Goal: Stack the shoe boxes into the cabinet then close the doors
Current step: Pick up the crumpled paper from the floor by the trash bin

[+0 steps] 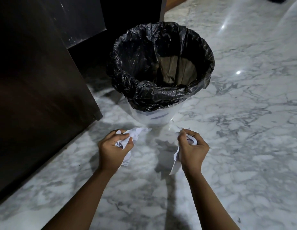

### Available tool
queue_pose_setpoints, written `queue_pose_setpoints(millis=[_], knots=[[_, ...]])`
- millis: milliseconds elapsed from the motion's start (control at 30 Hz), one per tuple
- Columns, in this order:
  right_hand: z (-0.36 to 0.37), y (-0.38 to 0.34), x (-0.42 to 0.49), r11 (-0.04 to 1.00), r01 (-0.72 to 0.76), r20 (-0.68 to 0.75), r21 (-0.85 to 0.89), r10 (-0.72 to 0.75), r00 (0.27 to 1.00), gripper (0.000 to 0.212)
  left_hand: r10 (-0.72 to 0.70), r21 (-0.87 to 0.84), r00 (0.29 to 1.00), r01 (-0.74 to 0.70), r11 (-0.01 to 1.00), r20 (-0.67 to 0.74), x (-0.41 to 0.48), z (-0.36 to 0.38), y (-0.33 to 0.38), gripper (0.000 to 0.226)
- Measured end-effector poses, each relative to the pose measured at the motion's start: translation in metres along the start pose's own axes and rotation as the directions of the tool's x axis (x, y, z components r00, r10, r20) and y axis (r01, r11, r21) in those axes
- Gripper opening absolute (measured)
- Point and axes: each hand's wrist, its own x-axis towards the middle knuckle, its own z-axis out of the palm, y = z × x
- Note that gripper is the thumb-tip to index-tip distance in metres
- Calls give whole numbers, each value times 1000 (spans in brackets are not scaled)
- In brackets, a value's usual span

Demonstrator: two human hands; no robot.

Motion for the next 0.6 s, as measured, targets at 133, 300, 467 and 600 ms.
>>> queue_pose_setpoints(millis=[133,300,467,600], knots=[[-2,-8,-4,1000,-7,5,-18,7,1000,14,-61,-62,997,57,996,-55,3,-8,15,21],[-4,-13,-5,999,-36,-14,10,36,999,8,-71,-83,993,64,995,-93,10,-15,28,20],[-12,-45,-7,978,-101,-113,185,123,986,6,-34,-74,990,24,997,-135,6,-18,51,20],[-17,-83,-8,977,-37,-120,209,63,991,4,-87,-168,987,63,984,-137,11,-27,81,20]])
